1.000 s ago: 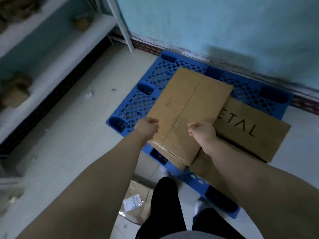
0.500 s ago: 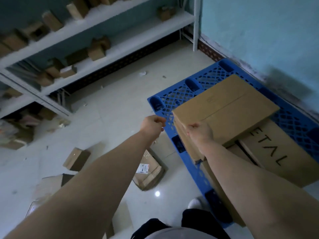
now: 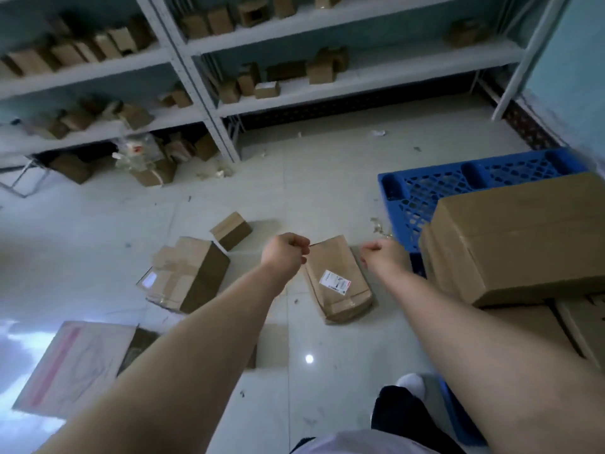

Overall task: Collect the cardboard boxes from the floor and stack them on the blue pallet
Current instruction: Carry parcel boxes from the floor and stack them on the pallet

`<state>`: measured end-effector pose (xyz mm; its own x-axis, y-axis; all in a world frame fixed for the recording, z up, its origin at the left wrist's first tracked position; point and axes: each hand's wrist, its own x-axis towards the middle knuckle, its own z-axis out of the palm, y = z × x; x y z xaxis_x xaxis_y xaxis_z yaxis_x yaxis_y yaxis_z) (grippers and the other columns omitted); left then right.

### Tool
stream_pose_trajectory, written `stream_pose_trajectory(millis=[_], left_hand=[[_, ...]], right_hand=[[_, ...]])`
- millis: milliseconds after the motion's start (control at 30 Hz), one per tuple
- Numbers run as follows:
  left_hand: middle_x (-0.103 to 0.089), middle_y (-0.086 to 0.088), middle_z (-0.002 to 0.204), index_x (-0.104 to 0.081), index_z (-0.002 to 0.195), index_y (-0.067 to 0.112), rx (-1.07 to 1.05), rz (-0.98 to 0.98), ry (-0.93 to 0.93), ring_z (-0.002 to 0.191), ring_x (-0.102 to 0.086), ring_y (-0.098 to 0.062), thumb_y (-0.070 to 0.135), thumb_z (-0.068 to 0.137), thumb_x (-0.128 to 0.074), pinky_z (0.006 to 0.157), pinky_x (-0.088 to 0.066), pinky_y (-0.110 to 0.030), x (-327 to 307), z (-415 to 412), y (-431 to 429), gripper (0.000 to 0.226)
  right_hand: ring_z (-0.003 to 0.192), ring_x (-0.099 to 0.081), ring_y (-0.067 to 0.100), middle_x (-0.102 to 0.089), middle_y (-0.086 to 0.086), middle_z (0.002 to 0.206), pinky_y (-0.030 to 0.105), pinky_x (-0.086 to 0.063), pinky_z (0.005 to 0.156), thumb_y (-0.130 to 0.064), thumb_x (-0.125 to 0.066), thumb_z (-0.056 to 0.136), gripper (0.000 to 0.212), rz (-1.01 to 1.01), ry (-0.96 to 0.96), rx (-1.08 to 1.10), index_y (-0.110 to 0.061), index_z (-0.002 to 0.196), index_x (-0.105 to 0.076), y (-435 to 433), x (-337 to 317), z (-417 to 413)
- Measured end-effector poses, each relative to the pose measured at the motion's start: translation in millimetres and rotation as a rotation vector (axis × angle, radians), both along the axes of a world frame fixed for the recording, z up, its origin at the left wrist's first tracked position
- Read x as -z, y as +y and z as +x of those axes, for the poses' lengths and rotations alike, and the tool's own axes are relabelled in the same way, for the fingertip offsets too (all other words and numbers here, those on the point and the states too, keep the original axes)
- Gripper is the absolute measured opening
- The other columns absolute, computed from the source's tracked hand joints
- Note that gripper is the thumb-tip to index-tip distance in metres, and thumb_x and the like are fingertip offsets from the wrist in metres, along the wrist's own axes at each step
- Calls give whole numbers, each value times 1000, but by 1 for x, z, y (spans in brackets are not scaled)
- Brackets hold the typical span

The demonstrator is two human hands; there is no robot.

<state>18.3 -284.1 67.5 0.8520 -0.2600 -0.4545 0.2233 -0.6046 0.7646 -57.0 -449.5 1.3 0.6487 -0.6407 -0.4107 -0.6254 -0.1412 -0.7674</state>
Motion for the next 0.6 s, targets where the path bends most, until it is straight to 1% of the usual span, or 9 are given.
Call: stream_pose_trajectory(millis=[100,133,233,300,367,467,533,600], left_hand=[[-67,-5,105,-65,111,12,-108,4,23,87,-63,-15,4,96,-43,67,-48,-24,9,-5,84,27],[-67,-5,105,-65,111,12,-139,9,36,86,-63,-15,5,95,-47,66,-47,-25,14,-7,110,25],[-66,-7,103,-65,111,11,-223,43,90,80,-61,-16,7,94,-53,61,-46,-26,27,-17,183,21],[-64,-9,101,-63,110,10,-287,66,151,76,-59,-16,8,94,-52,57,-43,-25,35,-24,226,19],[-63,-12,101,-61,111,10,-349,88,215,76,-57,-18,8,95,-51,56,-41,-24,41,-30,263,19],[-65,-14,111,-61,116,12,-417,119,263,85,-58,-21,11,95,-49,57,-42,-25,51,-34,307,24],[-66,-13,111,-62,115,13,-469,124,270,85,-59,-21,10,95,-49,57,-42,-25,57,-31,327,24],[-66,-13,111,-62,115,13,-522,117,276,84,-59,-22,11,95,-49,59,-42,-26,61,-24,342,24]], right_hand=[[87,-68,22,-74,0,90,35,-55,82,-21,-60,85,12,16,-13,-69,-23,80,-71,77,4,12],[85,-69,21,-75,1,89,36,-56,82,-20,-62,84,11,31,-20,-81,-23,77,-71,102,5,14],[78,-69,20,-73,-2,78,31,-55,78,-18,-63,83,15,84,-4,-145,-23,69,-66,170,17,19],[78,-69,21,-70,-5,69,32,-54,78,-18,-63,83,17,115,25,-196,-23,67,-65,206,27,20],[80,-70,23,-69,-5,66,34,-54,77,-17,-62,83,19,132,61,-244,-24,65,-64,233,35,22],[81,-70,24,-71,-2,73,33,-54,74,-15,-60,81,20,136,103,-292,-24,64,-64,261,43,29],[82,-70,24,-72,-2,79,33,-54,76,-17,-61,80,18,135,118,-315,-25,64,-65,275,49,40],[84,-70,24,-73,-2,80,36,-55,80,-18,-62,79,16,145,112,-342,-25,65,-65,290,54,57]])
